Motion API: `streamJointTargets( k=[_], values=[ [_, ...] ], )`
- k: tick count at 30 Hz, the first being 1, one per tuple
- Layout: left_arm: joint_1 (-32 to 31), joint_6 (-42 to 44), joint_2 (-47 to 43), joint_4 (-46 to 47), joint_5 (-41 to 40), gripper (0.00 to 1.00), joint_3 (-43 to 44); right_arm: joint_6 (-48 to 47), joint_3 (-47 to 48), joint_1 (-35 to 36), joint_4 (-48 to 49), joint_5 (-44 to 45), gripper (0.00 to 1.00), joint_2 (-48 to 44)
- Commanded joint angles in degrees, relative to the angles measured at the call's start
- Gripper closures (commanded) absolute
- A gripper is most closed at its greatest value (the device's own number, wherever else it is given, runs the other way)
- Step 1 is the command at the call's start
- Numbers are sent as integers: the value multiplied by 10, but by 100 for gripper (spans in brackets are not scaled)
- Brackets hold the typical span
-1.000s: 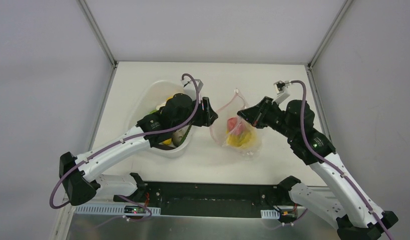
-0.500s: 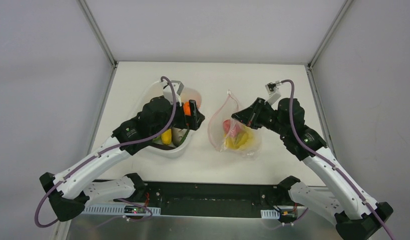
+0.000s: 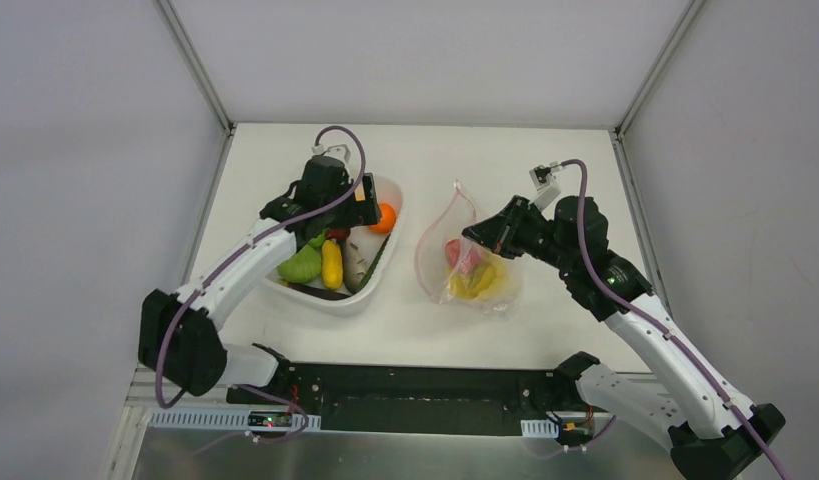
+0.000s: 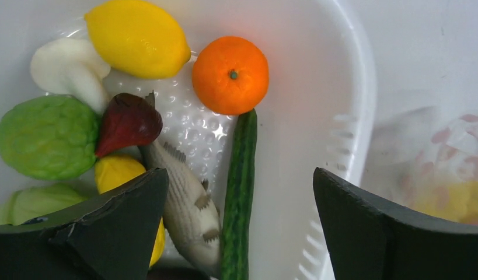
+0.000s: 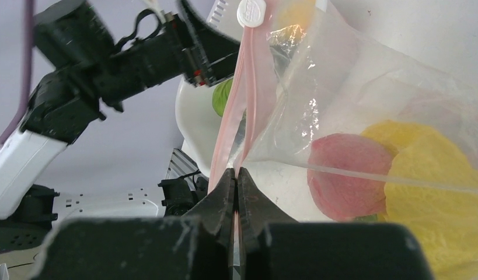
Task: Place the food in the zip-top bag and seal the zipper
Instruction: Pick up the fake fruit from the bin.
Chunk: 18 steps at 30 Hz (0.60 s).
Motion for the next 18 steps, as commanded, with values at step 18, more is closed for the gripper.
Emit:
streamJointTargets(
  k=[18],
  values=[
    [36,-49,289,106,7,10,100,8,32,-3,-11,-1,100,7]
  ],
)
